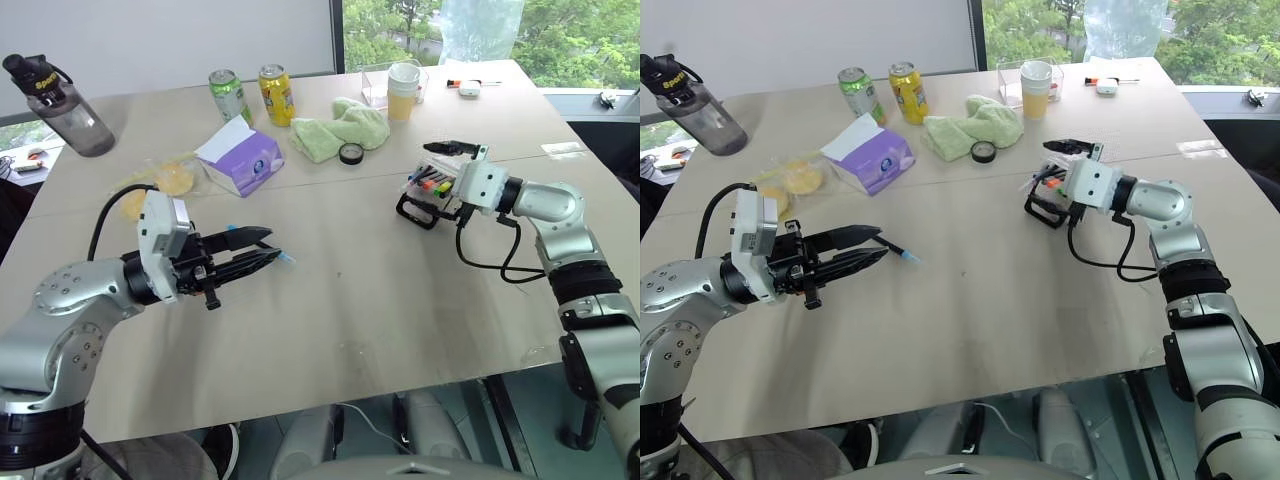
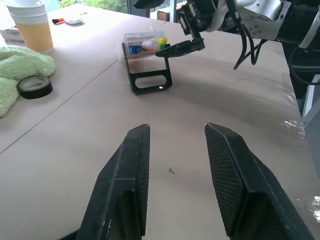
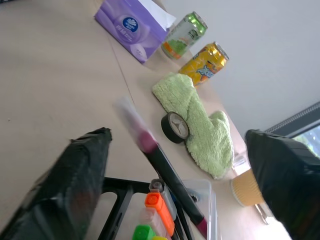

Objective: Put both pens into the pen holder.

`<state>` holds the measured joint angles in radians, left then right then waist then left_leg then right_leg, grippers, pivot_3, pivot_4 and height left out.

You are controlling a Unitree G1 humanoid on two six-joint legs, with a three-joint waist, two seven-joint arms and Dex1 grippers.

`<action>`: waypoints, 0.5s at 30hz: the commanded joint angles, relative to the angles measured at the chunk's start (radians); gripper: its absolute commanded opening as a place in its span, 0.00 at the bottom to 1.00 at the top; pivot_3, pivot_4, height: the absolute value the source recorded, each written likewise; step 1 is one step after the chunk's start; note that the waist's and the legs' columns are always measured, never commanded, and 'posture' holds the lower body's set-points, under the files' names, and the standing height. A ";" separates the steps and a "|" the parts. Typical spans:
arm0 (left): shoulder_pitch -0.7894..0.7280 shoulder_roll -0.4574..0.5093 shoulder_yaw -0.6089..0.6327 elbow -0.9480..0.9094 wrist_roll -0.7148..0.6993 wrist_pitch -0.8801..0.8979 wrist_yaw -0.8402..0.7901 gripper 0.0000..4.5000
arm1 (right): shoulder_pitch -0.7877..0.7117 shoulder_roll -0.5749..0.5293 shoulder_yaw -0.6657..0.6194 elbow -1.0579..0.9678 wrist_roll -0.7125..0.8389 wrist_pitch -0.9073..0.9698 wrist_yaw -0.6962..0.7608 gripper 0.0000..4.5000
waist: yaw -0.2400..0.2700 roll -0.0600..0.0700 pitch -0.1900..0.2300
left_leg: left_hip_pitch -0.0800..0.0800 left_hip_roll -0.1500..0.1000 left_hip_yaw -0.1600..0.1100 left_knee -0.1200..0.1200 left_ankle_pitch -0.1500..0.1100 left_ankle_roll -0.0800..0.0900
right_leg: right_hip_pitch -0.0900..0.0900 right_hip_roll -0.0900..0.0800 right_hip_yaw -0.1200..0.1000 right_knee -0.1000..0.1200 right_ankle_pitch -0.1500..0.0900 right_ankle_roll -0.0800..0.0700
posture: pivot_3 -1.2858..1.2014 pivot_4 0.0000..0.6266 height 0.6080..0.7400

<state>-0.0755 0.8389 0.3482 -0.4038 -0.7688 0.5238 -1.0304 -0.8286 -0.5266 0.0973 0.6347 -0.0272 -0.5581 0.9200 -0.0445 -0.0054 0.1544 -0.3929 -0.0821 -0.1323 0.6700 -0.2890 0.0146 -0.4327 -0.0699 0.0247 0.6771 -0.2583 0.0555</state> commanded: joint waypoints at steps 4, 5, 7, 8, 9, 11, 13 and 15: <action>-0.016 0.008 0.006 0.001 -0.001 -0.020 -0.016 0.39 | -0.019 -0.018 -0.044 -0.066 0.058 0.038 -0.026 0.98 | 0.001 0.000 0.000 | 0.000 0.000 0.000 0.000 0.000 0.000 | 0.000 0.000 0.000 0.000 0.000 0.000 | 0.52 0.24 1.00; -0.018 0.008 0.005 0.003 0.000 -0.021 -0.017 0.39 | -0.016 -0.020 -0.045 -0.077 0.061 0.044 -0.027 0.98 | 0.001 0.000 0.000 | 0.000 0.000 0.000 0.000 0.000 0.000 | 0.000 0.000 0.000 0.000 0.000 0.000 | 0.52 0.24 1.00; -0.026 0.009 0.000 0.011 0.008 -0.025 -0.019 0.39 | -0.007 -0.023 -0.048 -0.096 0.067 0.055 -0.029 0.98 | 0.000 0.000 0.000 | 0.000 0.000 0.000 0.000 0.000 0.000 | 0.000 0.000 0.000 0.000 0.000 0.000 | 0.52 0.24 1.00; -0.028 0.008 -0.003 0.014 0.011 -0.026 -0.020 0.39 | 0.000 -0.024 -0.049 -0.107 0.069 0.061 -0.029 0.98 | 0.001 0.000 0.000 | 0.000 0.000 0.000 0.000 0.000 0.000 | 0.000 0.000 0.000 0.000 0.000 0.000 | 0.52 0.24 1.00; -0.031 0.006 -0.006 0.016 0.013 -0.028 -0.020 0.39 | 0.009 -0.026 -0.049 -0.122 0.072 0.067 -0.028 0.98 | 0.001 0.000 0.000 | 0.000 0.000 0.000 0.000 0.000 0.000 | 0.000 0.000 0.000 0.000 0.000 0.000 | 0.52 0.24 1.00; -0.032 0.001 -0.007 0.019 0.015 -0.029 -0.018 0.39 | 0.034 -0.026 -0.048 -0.178 0.096 0.098 -0.015 0.98 | 0.001 0.000 0.000 | 0.000 0.000 0.000 0.000 0.000 0.000 | 0.000 0.000 0.000 0.000 0.000 0.000 | 0.52 0.24 1.00; -0.030 -0.011 -0.001 0.022 0.014 -0.026 -0.006 0.39 | 0.070 -0.027 -0.048 -0.271 0.139 0.187 0.004 0.98 | 0.001 0.000 0.000 | 0.000 0.000 0.000 0.000 0.000 0.000 | 0.000 0.000 0.000 0.000 0.000 0.000 | 0.52 0.24 1.00; -0.022 -0.027 0.006 0.031 0.026 -0.032 0.017 0.39 | 0.120 -0.029 -0.045 -0.403 0.210 0.329 0.028 0.98 | 0.001 0.000 0.000 | 0.000 0.000 0.000 0.000 0.000 0.000 | 0.000 0.000 0.000 0.000 0.000 0.000 | 0.52 0.24 1.00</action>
<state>-0.0996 0.8194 0.3397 -0.3723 -0.7469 0.5122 -1.0299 -0.7137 -0.5460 0.0708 0.3462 0.1170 -0.3156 0.9322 -0.0431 -0.0054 0.1544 -0.3930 -0.0819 -0.1329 0.6700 -0.2890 0.0146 -0.4327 -0.0701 0.0253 0.6772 -0.2583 0.0555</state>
